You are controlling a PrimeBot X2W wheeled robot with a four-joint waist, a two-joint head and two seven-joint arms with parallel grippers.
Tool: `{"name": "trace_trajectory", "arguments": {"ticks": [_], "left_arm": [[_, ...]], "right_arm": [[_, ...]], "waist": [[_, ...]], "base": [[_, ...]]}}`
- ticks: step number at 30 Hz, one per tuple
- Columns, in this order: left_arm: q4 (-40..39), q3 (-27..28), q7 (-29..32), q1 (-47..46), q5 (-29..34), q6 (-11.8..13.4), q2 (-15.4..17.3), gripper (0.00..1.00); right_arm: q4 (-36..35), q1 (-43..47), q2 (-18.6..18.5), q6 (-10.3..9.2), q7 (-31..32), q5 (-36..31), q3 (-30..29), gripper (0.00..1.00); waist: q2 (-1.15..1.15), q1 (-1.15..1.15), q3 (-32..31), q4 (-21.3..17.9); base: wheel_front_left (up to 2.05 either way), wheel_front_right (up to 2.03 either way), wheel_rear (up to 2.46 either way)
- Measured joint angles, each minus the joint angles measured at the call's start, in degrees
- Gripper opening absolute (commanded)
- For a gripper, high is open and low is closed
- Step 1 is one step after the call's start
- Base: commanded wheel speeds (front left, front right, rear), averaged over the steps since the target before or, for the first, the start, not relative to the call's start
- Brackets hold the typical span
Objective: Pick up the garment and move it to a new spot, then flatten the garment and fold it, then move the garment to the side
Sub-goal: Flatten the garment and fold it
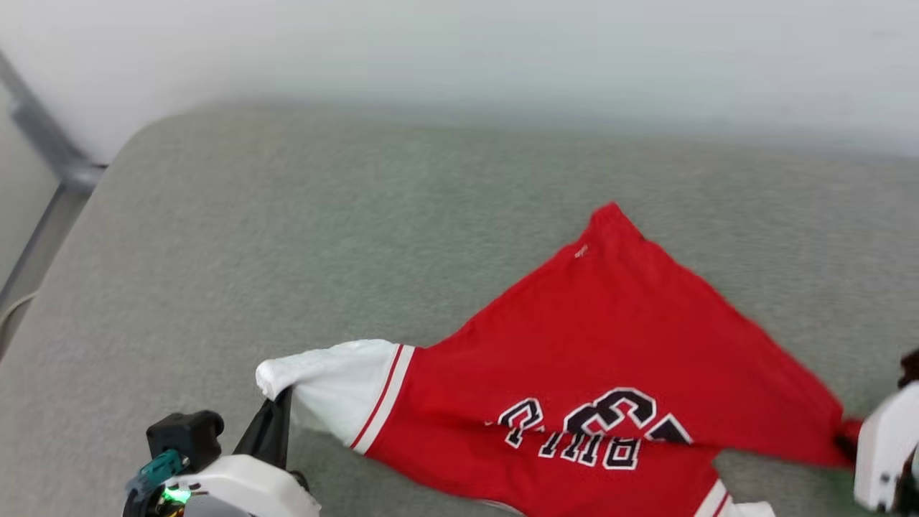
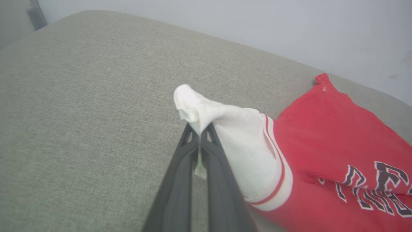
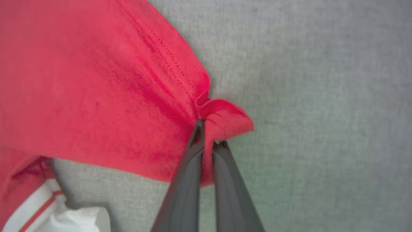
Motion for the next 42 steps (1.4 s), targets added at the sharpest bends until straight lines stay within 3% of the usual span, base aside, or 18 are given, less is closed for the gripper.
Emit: {"name": "trace_trajectory", "arguments": {"ticks": [8, 14, 15, 16, 17, 18, 26, 32, 37, 42], "left_arm": [[1.40, 0.73, 0.37, 2.59, -1.47, 0.16, 0.76, 0.00], [1.78, 0.85, 0.32, 2.81, -1.66, 0.08, 1.21, 0.00], [1.78, 0.74, 0.38, 2.81, -1.66, 0.09, 1.21, 0.00], [1.71, 0.65, 0.41, 2.82, -1.66, 0.18, 1.20, 0.00], [1.65, 0.59, 0.45, 2.83, -1.64, 0.20, 1.20, 0.00], [1.56, 0.52, 0.48, 2.83, -1.62, 0.25, 1.22, 0.00], [0.74, -0.03, 0.78, 2.31, -0.99, 0.49, 1.37, 0.00], [-0.86, -0.66, 0.59, 0.58, -0.27, 0.53, 0.99, 0.00], [-2.26, -1.44, 0.37, -1.61, 0.70, 0.43, 0.26, 0.00], [-2.56, -2.72, 0.27, -4.91, 1.72, -0.49, -0.58, 0.00]], "right_arm": [[-13.19, 20.17, 10.62, 0.01, 0.46, -2.65, -8.88, 0.00], [-18.00, 28.24, 18.38, 0.01, 2.40, -3.90, -12.21, 0.00], [-18.23, 28.71, 19.02, 0.01, 2.47, -3.86, -12.48, 0.13], [-18.56, 29.02, 19.65, 0.01, 2.41, -3.47, -12.99, 0.13], [-18.94, 29.03, 20.22, 0.00, 1.47, -3.32, -13.36, 0.43], [-19.36, 29.09, 20.60, -0.01, 0.09, -3.74, -13.62, 1.00], [-22.54, 23.15, 20.72, -0.02, -20.51, -7.44, -15.26, 1.00], [-17.62, 15.78, 18.25, -0.02, -32.55, -8.40, -12.65, 1.00], [-11.40, 7.06, 14.33, -0.02, -33.32, -8.32, -7.95, 1.00], [-7.28, -2.07, 7.75, -0.02, -23.13, -5.32, -1.02, 1.00]], "waist": [[0.00, 0.00, -2.63, -5.71], [0.00, 0.00, -3.70, -7.85], [0.00, 0.00, -3.87, -8.01], [0.00, 0.00, -4.03, -8.16], [0.00, 0.00, -4.16, -8.30], [0.00, 0.00, -4.26, -8.40], [0.00, 0.00, -3.96, -7.89], [0.00, 0.01, -2.75, -6.63], [0.00, 0.01, -0.62, -5.58], [0.00, 0.02, 2.26, -4.10]], "base": [[0.00, 0.00, 0.00], [0.00, 0.00, 0.00], [0.00, 0.00, 0.00], [0.00, 0.00, 0.00], [0.00, 0.00, 0.00], [0.00, 0.00, 0.00], [0.00, 0.00, 0.00], [0.00, 0.00, 0.00], [0.00, 0.00, 0.00], [0.00, 0.00, 0.00]]}}
